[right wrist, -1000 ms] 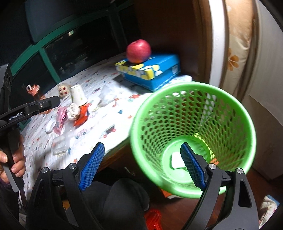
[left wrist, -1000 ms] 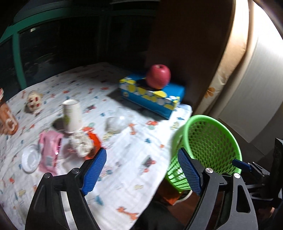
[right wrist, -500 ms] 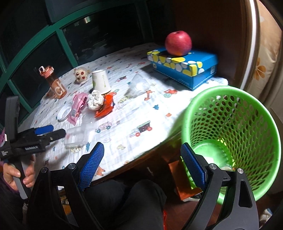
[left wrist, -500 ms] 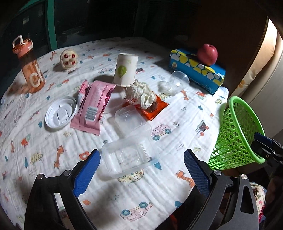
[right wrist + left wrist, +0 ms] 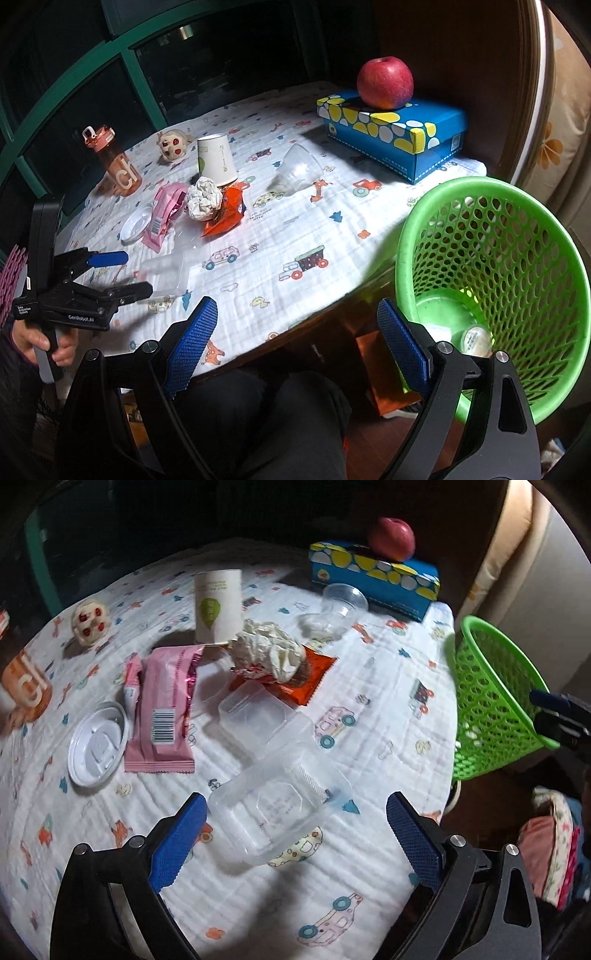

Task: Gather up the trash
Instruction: 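Lower the left gripper onto the clear rectangular plastic container and grasp it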

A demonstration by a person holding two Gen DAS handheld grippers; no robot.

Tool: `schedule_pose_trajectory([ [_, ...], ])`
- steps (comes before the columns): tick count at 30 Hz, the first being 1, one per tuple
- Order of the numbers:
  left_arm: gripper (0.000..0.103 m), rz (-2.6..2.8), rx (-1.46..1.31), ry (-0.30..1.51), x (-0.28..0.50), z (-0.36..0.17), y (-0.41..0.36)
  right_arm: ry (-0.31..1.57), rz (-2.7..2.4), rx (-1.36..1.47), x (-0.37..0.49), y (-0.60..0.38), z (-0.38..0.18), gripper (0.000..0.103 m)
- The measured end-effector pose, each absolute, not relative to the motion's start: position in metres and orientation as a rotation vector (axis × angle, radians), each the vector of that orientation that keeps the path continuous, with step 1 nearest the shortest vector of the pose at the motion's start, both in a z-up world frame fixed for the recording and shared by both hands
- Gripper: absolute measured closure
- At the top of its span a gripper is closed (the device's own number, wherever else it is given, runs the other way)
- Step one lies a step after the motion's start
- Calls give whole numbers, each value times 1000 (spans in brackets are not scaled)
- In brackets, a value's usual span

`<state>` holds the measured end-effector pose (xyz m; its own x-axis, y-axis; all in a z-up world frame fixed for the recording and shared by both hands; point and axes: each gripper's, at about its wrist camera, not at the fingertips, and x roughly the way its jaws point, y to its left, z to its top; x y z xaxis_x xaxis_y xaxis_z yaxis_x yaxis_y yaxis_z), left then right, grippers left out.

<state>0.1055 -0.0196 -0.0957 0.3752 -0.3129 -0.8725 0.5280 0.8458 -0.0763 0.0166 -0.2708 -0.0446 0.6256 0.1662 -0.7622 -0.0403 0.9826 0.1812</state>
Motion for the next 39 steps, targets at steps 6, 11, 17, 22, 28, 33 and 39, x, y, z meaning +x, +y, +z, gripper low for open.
schedule_pose_trajectory([
  [6, 8, -642, 417, 1101, 115, -114, -25, 901, 117, 148, 18, -267, -46, 15],
  [11, 8, -691, 460, 1121, 125, -127, -26, 914, 117, 138, 22, -261, -48, 15],
  [17, 8, -742, 461, 1108, 132, -131, -26, 933, 129, 134, 32, -255, -51, 15],
  [22, 8, -741, 450, 1097, 137, -131, -27, 938, 151, 117, 40, -245, -52, 15],
  [28, 8, -791, 518, 1100, 133, -130, -31, 937, 169, 102, 47, -237, -50, 15],
  [33, 8, -834, 584, 1114, 136, -134, -37, 941, 169, 102, 49, -236, -51, 15],
  [39, 8, -869, 592, 1150, 136, -146, -40, 949, 167, 97, 52, -236, -53, 15],
])
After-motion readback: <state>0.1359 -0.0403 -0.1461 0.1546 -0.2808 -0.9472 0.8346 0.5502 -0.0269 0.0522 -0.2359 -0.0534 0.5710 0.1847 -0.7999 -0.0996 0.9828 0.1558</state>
